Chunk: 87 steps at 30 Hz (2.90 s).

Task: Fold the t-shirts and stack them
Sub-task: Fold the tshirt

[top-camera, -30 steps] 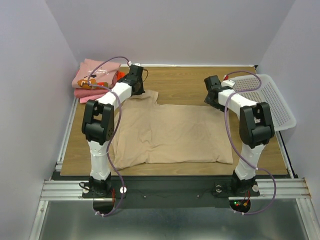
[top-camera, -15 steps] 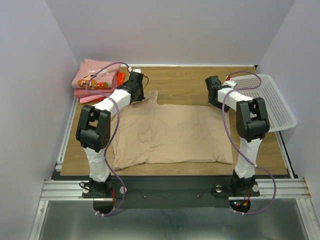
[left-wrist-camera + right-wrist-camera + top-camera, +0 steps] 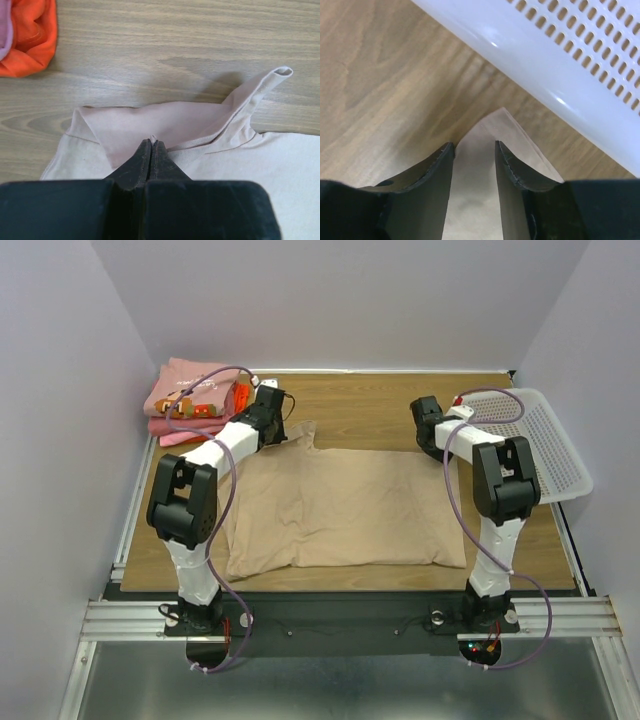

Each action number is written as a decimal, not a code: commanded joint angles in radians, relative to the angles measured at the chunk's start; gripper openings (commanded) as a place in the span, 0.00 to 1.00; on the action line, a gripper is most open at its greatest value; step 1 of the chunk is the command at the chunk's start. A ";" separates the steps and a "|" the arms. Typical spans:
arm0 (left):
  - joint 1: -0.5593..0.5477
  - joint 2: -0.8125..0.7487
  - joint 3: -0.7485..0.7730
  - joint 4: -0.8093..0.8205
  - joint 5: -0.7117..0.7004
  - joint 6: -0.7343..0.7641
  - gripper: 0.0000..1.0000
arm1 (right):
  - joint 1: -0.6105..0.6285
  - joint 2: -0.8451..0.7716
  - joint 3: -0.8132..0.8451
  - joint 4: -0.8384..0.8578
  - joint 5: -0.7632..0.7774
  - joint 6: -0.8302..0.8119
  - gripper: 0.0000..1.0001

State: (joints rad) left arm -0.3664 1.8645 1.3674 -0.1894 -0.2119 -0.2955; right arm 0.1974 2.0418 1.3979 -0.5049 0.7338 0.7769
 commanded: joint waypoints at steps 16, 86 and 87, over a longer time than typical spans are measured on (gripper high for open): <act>-0.005 -0.200 -0.109 0.001 -0.066 -0.054 0.00 | -0.006 -0.046 -0.033 -0.034 0.024 0.007 0.00; -0.052 -1.013 -0.605 -0.547 -0.104 -0.648 0.98 | 0.010 -0.997 -0.668 -0.198 -0.278 -0.036 1.00; -0.052 -1.024 -0.603 -0.535 -0.106 -0.640 0.98 | 0.010 -1.000 -0.657 -0.198 -0.289 -0.053 1.00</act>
State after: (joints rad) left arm -0.4156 0.9005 0.7155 -0.6899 -0.2886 -0.9325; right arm 0.2035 1.0824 0.6903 -0.6827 0.4450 0.7483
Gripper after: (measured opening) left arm 0.983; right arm 0.994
